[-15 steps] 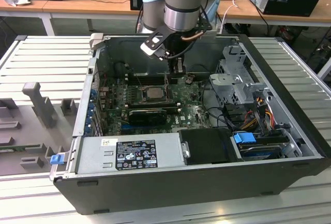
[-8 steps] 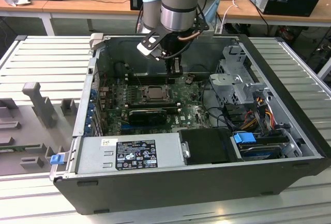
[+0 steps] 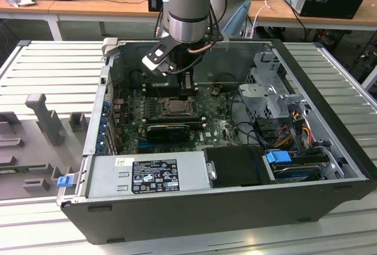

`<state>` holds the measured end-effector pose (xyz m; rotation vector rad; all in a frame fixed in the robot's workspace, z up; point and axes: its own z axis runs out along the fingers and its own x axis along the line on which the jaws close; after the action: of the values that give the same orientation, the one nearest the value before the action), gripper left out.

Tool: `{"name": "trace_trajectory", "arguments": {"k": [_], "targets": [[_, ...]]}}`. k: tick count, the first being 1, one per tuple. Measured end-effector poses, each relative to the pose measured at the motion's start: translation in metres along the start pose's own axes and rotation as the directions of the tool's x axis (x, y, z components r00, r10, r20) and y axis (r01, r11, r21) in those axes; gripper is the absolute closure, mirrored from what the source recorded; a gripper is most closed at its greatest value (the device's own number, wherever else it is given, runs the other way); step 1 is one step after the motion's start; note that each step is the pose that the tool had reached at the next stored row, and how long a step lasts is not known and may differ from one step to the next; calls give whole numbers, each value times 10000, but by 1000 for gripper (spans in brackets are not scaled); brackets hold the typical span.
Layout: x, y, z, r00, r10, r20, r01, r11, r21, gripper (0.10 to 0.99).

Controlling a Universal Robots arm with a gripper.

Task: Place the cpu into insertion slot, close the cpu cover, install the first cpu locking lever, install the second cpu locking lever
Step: 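Close the cpu cover, then install the first cpu locking lever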

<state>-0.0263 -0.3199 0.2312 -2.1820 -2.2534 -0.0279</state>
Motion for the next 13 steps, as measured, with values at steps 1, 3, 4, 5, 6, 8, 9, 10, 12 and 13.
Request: {"name": "trace_trajectory", "arguments": {"k": [1,3,4,5,6,8,9,10,12,13], "targets": [[1,-38,0,10000,-1,-1,1,10000,0,980],[2,-80,-1,10000,0,0,0,10000,0,980],[3,-92,-1,10000,0,0,0,10000,0,980],[3,-98,-1,10000,0,0,0,10000,0,980],[3,-107,-1,10000,0,0,0,10000,0,980],[4,-123,-1,10000,0,0,0,10000,0,980],[4,-130,-1,10000,-1,0,1,10000,0,980],[4,-137,-1,10000,-1,0,1,10000,0,980],[5,-152,-2,10000,-1,0,1,10000,0,980],[5,-152,-2,10000,-3,1,3,10000,1,980]]}}
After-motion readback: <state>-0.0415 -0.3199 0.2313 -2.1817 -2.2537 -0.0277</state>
